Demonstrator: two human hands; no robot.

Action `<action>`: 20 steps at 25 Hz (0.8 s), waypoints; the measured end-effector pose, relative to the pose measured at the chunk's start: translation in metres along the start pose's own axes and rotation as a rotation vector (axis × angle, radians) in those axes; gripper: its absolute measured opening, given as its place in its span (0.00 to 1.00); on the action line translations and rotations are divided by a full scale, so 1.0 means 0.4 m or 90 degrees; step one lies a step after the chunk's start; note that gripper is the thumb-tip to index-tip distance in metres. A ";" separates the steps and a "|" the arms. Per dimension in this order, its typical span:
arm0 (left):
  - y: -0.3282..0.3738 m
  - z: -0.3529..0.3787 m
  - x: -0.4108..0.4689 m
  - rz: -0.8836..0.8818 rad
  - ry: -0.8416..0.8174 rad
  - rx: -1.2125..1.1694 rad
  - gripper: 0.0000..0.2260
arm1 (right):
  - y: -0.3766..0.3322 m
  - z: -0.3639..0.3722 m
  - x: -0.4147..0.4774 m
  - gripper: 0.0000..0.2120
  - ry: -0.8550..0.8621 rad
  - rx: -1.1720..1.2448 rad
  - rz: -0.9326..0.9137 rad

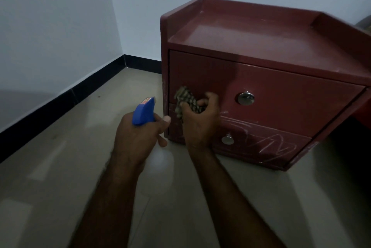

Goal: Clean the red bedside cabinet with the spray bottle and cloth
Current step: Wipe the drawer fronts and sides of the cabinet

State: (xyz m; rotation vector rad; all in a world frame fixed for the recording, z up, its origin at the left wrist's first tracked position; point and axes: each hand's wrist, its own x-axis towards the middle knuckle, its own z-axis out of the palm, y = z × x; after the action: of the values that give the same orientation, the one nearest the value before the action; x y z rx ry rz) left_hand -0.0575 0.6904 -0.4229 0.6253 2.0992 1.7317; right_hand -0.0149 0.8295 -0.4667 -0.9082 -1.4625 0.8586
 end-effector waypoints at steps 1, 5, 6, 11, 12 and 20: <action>-0.001 0.005 -0.001 -0.003 -0.004 0.001 0.06 | -0.011 0.008 0.011 0.24 0.007 0.005 -0.020; 0.005 0.010 -0.009 -0.007 -0.011 -0.005 0.06 | 0.024 -0.022 -0.013 0.24 -0.004 -0.006 -0.019; 0.008 0.008 -0.010 -0.002 -0.010 -0.003 0.07 | 0.049 -0.043 -0.023 0.24 0.009 -0.006 0.004; 0.014 0.003 -0.010 -0.017 -0.002 0.002 0.07 | 0.116 -0.149 0.005 0.23 0.143 0.054 0.084; 0.016 0.005 -0.012 -0.018 -0.001 -0.001 0.07 | 0.121 -0.168 0.017 0.23 0.172 0.067 0.094; 0.030 0.024 -0.027 -0.015 -0.021 -0.022 0.06 | 0.096 -0.132 0.008 0.22 0.118 0.070 0.087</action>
State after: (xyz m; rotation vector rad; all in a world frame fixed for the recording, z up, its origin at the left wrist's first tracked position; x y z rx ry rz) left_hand -0.0420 0.6944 -0.4131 0.6134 2.0418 1.7296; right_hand 0.0401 0.8497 -0.4957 -0.9857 -1.1928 0.9207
